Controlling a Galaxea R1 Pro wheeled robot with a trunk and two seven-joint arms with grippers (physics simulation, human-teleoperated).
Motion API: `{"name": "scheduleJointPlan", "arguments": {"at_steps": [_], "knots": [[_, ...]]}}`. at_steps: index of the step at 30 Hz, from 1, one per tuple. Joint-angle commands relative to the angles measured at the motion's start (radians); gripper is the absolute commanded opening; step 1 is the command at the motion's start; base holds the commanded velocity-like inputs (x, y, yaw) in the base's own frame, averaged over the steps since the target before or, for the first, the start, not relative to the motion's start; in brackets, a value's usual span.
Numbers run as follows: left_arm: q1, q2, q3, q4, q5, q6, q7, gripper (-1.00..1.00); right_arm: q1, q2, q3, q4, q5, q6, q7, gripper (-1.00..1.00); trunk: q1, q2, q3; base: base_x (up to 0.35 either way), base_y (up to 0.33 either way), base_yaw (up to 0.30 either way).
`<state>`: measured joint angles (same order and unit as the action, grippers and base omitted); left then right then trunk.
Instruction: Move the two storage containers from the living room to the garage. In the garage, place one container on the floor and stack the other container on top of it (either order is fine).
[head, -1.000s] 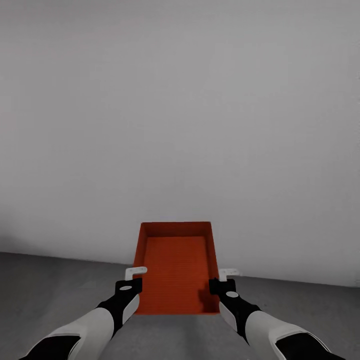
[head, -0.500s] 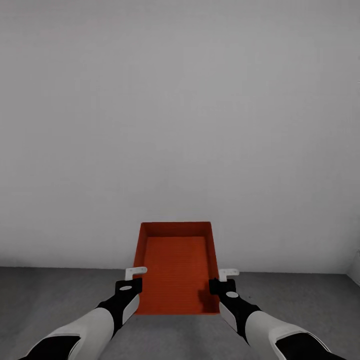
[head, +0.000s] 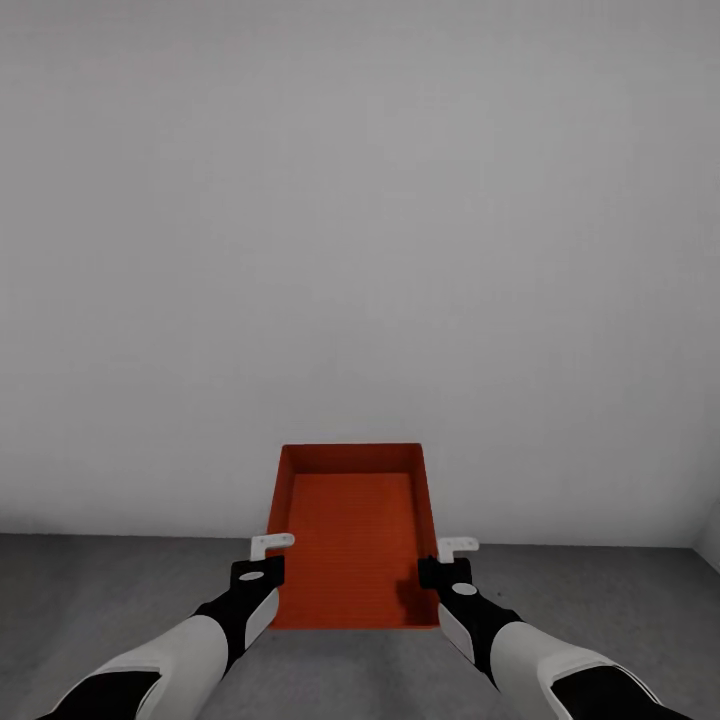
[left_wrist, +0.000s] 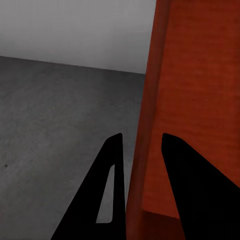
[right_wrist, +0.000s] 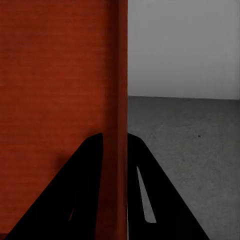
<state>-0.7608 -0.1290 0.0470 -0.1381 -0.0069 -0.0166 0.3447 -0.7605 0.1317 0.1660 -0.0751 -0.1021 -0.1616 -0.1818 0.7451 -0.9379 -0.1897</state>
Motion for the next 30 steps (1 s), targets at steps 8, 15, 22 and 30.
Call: {"name": "scheduleJointPlan", "arguments": {"at_steps": [8,15,22,30], "knots": [[0.001,0.037,0.014,0.003,0.006,-0.002,0.005,-1.0,-0.002,-0.01,-0.065,-0.005,-0.004,-0.03,-0.019,-1.0,0.0,-0.001,-0.006,0.0,0.0,0.036],[0.001,0.036,0.014,0.003,0.004,-0.002,0.005,-1.0,-0.002,-0.011,-0.065,-0.005,-0.005,-0.031,-0.019,-1.0,0.0,-0.001,-0.016,0.0,0.0,0.089],[0.0,0.037,0.014,0.005,0.004,-0.002,0.005,-1.0,-0.002,-0.012,-0.064,-0.005,-0.005,-0.033,-0.017,-1.0,0.0,-0.001,-0.027,0.0,0.0,0.092],[0.0,0.036,0.014,0.005,0.005,-0.002,0.005,-1.0,-0.002,-0.012,-0.064,-0.003,-0.005,-0.033,-0.013,-1.0,0.0,-0.001,-0.038,0.0,0.0,0.092]]}}
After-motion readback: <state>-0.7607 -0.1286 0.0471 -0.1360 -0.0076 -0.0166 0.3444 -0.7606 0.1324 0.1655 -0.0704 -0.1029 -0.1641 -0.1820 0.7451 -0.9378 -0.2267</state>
